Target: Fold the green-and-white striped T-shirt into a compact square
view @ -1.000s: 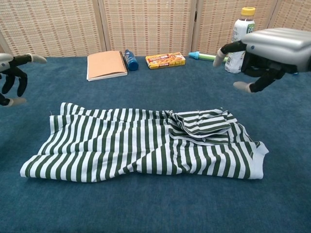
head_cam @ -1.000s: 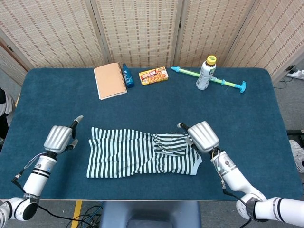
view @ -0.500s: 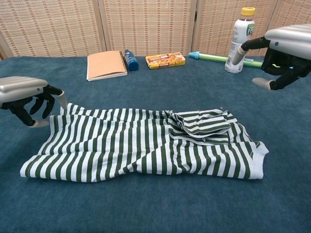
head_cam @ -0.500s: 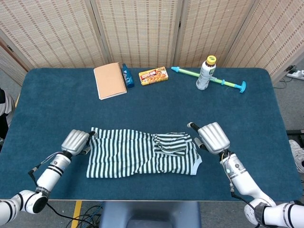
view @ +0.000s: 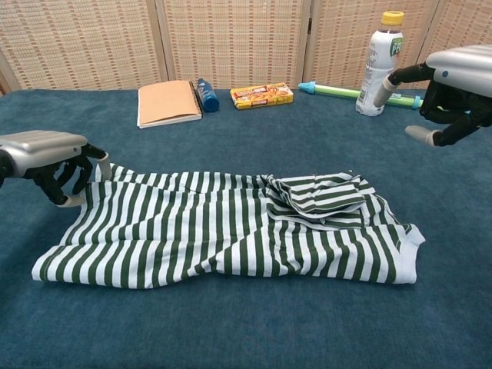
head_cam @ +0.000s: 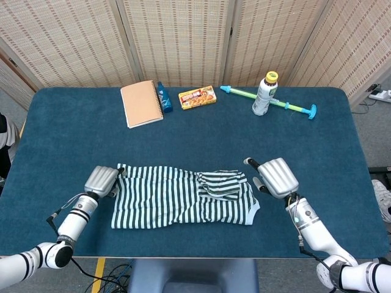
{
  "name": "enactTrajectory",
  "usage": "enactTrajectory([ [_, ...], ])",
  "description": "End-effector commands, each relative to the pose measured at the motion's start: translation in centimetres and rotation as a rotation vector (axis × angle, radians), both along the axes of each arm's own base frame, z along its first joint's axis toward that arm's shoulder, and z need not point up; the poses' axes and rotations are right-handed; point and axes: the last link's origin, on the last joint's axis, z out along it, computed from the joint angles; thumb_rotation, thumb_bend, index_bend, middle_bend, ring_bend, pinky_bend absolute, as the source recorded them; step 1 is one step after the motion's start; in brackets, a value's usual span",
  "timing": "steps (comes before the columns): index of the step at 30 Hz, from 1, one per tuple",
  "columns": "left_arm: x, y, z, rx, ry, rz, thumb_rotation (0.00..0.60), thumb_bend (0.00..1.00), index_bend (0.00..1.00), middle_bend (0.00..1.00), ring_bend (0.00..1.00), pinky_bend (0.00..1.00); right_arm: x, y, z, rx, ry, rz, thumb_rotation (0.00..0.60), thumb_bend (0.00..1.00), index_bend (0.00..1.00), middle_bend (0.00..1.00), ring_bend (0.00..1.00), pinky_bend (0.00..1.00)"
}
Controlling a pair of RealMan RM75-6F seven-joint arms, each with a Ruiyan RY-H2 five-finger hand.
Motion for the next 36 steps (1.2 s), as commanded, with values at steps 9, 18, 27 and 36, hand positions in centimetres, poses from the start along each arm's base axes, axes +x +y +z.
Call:
enactTrajectory([
  [9,1.1,0.2,-0.3,-0.053,-0.052,0.075,0.600,0.34,0.35,0.65,0.69,0.94,-0.6,0.0,0.1,0.004,-0.011,-0.015,0.600,0.46,0.27,0.96,1.00,1.00],
  [18,1.1,0.8,-0.4,0.008,-0.018,0.089,0.600,0.34,0.36,0.67,0.70,0.94,-0.9,0.0,0.2,0.005,-0.025,-0.022,0.600,0.46,0.27,0.96,1.00,1.00],
  [27,1.5,1.0,-1.3,0.029,-0.042,0.091,0.600,0.34,0.50,0.73,0.76,0.94,-1.1,-0.1,0.1,0.012,-0.033,-0.028,0.600,0.46,0.27,0.96,1.00,1.00],
  [36,1.7,1.5,-1.6,0.071,-0.047,0.064,0.600,0.35,0.60,0.78,0.79,0.94,-1.2,-0.1,0.2,0.010,-0.044,-0.031,0.600,0.46,0.27,0.96,1.00,1.00],
])
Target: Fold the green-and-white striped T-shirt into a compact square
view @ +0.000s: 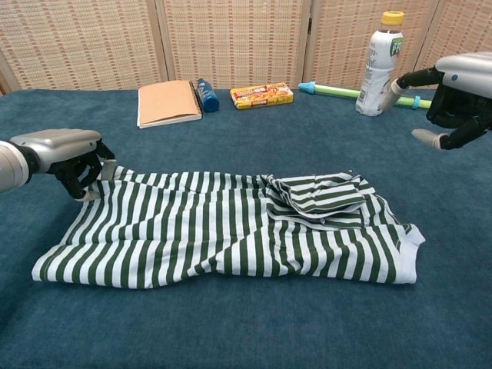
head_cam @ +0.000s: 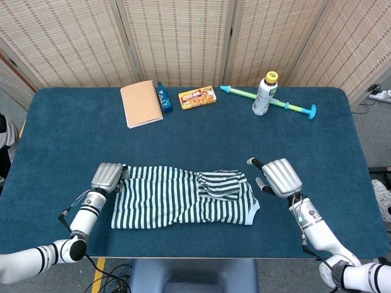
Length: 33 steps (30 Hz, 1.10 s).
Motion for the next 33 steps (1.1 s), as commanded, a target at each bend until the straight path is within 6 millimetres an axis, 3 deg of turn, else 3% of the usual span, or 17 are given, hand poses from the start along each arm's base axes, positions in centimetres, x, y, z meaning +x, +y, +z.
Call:
enactTrajectory([
  [1,0.1,0.2,0.0,0.021,-0.011,-0.008,0.600,0.35,0.60,0.78,0.79,0.94,0.0,0.0,0.1,-0.003,-0.002,0.000,0.600,0.46,0.27,0.96,1.00,1.00],
  [19,0.3,2.5,1.0,0.108,0.022,0.051,0.600,0.37,0.63,0.81,0.81,0.94,0.1,0.0,0.3,-0.015,-0.011,0.005,0.600,0.46,0.27,0.96,1.00,1.00],
  [27,-0.1,2.8,1.0,0.128,0.017,0.088,0.600,0.37,0.55,0.81,0.81,0.94,0.1,0.0,0.3,-0.014,-0.010,0.003,0.600,0.46,0.27,0.96,1.00,1.00],
  [29,-0.2,2.8,1.0,0.131,0.016,0.089,0.600,0.36,0.45,0.81,0.80,0.94,0.2,0.1,0.3,-0.015,-0.011,0.003,0.600,0.46,0.27,0.96,1.00,1.00],
  [33,-0.5,2.7,1.2,0.159,0.002,0.091,0.600,0.36,0.12,0.79,0.79,0.94,0.1,0.1,0.3,-0.014,-0.010,0.001,0.600,0.46,0.27,0.96,1.00,1.00],
])
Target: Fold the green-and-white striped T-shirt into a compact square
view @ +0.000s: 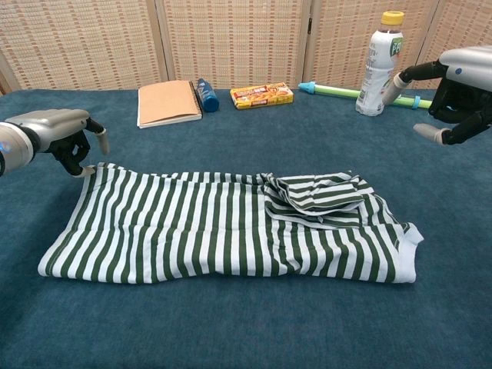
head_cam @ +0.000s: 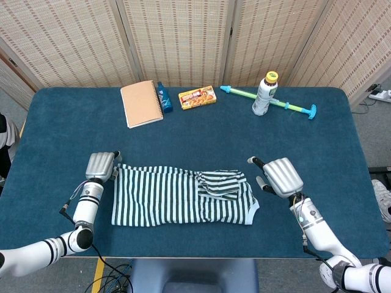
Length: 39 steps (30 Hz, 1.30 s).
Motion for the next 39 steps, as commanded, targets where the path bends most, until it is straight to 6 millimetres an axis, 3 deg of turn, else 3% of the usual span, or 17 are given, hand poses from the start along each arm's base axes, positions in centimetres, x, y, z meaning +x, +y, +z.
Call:
enactTrajectory([
  [1,-0.3,-0.2,0.3,0.019,-0.013,0.000,0.600,0.36,0.10,0.79,0.78,0.94,0.0,0.0,0.0,0.000,0.000,-0.001,0.600,0.46,0.27,0.96,1.00,1.00],
  [5,-1.2,-0.8,1.6,0.027,-0.003,-0.036,0.600,0.34,0.08,0.78,0.77,0.94,0.0,0.0,0.1,-0.005,-0.002,0.000,0.600,0.46,0.27,0.96,1.00,1.00],
  [10,-2.4,-2.2,3.1,-0.011,0.017,-0.144,0.600,0.28,0.15,0.75,0.75,0.94,0.0,0.1,0.2,-0.006,-0.005,0.000,0.600,0.46,0.27,0.96,1.00,1.00],
  [16,-3.3,-4.2,3.9,-0.037,0.030,-0.382,0.600,0.13,0.25,0.75,0.74,0.93,0.4,0.1,1.1,-0.035,-0.020,0.014,0.600,0.46,0.27,0.96,1.00,1.00],
  [22,-4.2,-5.3,3.1,-0.084,0.041,-0.541,0.600,0.11,0.30,0.75,0.74,0.93,0.5,0.3,1.9,-0.058,-0.023,0.010,0.600,0.46,0.27,0.96,1.00,1.00],
  [39,-7.4,-6.3,0.4,-0.141,0.159,-0.628,0.600,0.11,0.32,0.75,0.74,0.92,0.4,0.8,1.7,-0.051,-0.003,-0.009,0.600,0.46,0.27,0.96,1.00,1.00],
])
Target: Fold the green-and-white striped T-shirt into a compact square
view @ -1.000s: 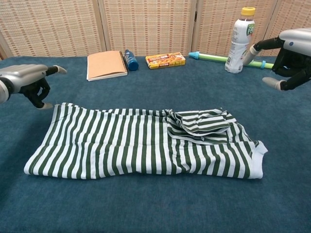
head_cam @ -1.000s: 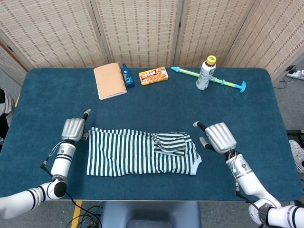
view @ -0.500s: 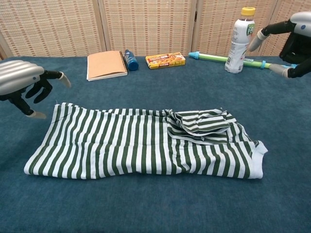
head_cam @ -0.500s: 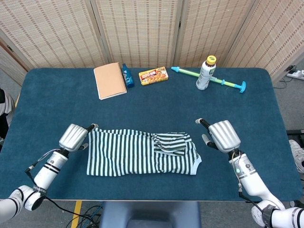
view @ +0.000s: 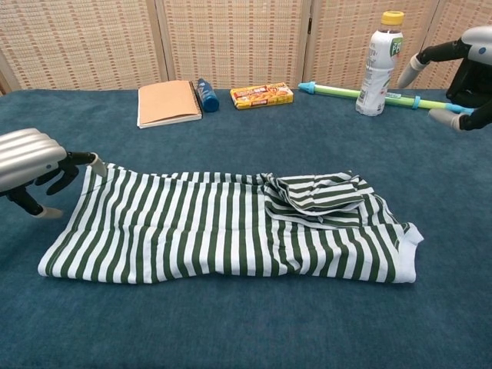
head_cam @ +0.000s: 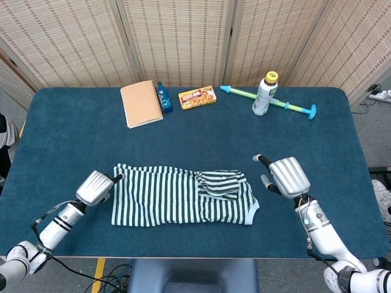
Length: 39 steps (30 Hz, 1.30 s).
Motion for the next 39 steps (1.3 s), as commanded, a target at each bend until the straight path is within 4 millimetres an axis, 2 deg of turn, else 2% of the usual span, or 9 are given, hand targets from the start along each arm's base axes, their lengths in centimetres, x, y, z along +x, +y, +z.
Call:
enactTrajectory([
  [1,-0.4,-0.3,-0.6,-0.003,0.034,-0.023,0.600,0.11,0.32,0.75,0.74,0.92,0.0,0.0,0.0,0.001,0.000,-0.001,0.600,0.46,0.27,0.96,1.00,1.00],
  [12,-1.1,0.0,-0.8,0.013,0.060,-0.024,0.600,0.11,0.32,0.75,0.74,0.92,-0.1,0.0,-0.1,0.001,-0.003,-0.006,0.600,0.46,0.27,0.96,1.00,1.00],
  [31,0.7,0.4,-2.5,-0.010,0.004,-0.021,0.600,0.11,0.33,0.75,0.74,0.92,-0.5,-0.1,0.1,-0.008,-0.010,-0.019,0.600,0.46,0.27,0.96,1.00,1.00],
  [39,1.0,0.2,-2.7,-0.021,-0.065,0.000,0.600,0.11,0.37,0.75,0.74,0.92,-0.6,-0.1,0.1,-0.009,-0.016,-0.023,0.600,0.46,0.27,0.96,1.00,1.00],
])
